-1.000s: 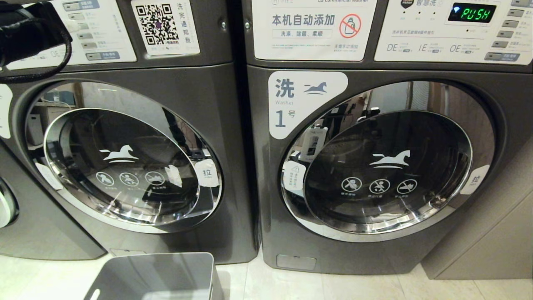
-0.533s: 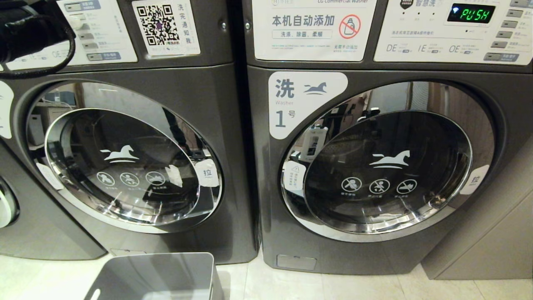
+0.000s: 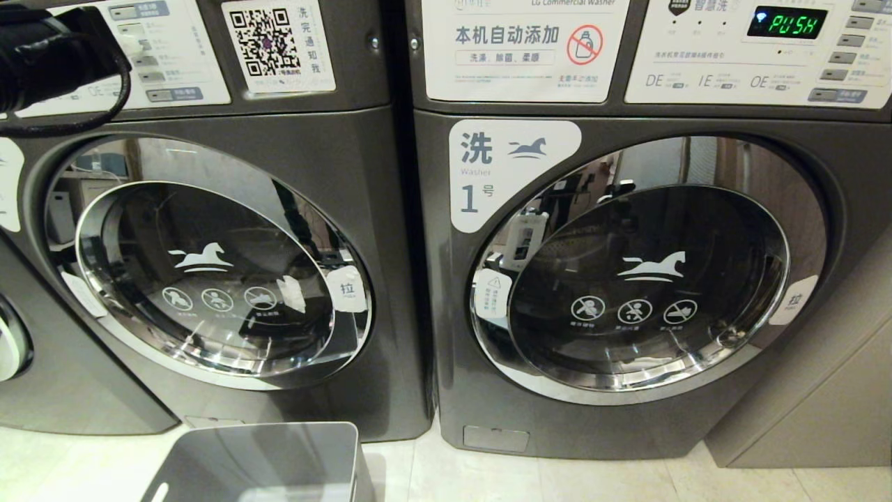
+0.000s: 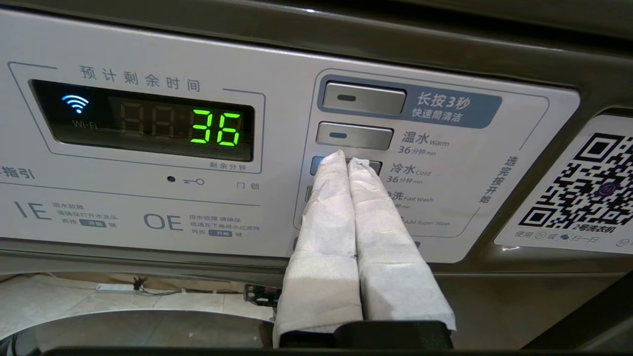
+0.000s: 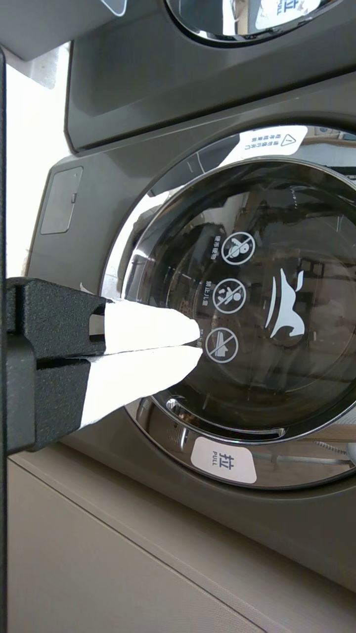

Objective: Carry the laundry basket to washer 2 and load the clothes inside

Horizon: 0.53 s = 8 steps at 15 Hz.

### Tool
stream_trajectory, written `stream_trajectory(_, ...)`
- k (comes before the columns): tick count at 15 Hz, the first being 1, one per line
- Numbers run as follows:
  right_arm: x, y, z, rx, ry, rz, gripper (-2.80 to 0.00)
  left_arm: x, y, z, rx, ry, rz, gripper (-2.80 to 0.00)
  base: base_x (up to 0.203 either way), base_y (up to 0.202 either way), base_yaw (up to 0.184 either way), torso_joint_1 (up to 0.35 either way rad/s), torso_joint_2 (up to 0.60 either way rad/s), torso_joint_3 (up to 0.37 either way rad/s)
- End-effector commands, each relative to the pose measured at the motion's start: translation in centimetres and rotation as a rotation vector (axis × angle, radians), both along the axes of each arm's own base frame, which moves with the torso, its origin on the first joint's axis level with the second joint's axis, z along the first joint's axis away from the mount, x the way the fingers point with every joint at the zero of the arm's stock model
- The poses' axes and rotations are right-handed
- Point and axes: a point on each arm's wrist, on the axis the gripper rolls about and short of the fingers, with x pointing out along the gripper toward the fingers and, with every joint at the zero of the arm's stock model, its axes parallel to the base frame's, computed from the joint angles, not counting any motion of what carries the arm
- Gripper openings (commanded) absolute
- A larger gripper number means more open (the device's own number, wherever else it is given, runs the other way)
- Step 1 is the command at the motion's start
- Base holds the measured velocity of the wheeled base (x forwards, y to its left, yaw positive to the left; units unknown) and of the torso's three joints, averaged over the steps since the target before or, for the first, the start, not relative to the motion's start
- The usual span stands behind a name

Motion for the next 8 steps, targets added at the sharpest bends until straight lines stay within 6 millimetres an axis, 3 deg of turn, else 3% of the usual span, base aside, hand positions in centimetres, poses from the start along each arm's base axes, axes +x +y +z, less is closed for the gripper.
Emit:
stream_trajectory(1,0.4,0.0,-1.1,-0.002,0.04,0.001,-2.8,0.1,0.0,-0.1,-0.001,0.001,-0.001,-2.8,0.0,0.0,0.0,0.0,0.0,0.0)
stream_trajectory(5,0.4,0.0,-1.1,-0.002,0.039,0.001,-2.8,-0.6,0.0,0.4,0.003,-0.013,-0.001,-2.8,0.0,0.0,0.0,0.0,0.0,0.0)
stream_trajectory(8,0.4,0.0,-1.1,-0.002,0.04,0.001,-2.8,-3.6,-0.3,1.0,0.006,-0.028,-0.003,-2.8,0.0,0.0,0.0,0.0,0.0,0.0)
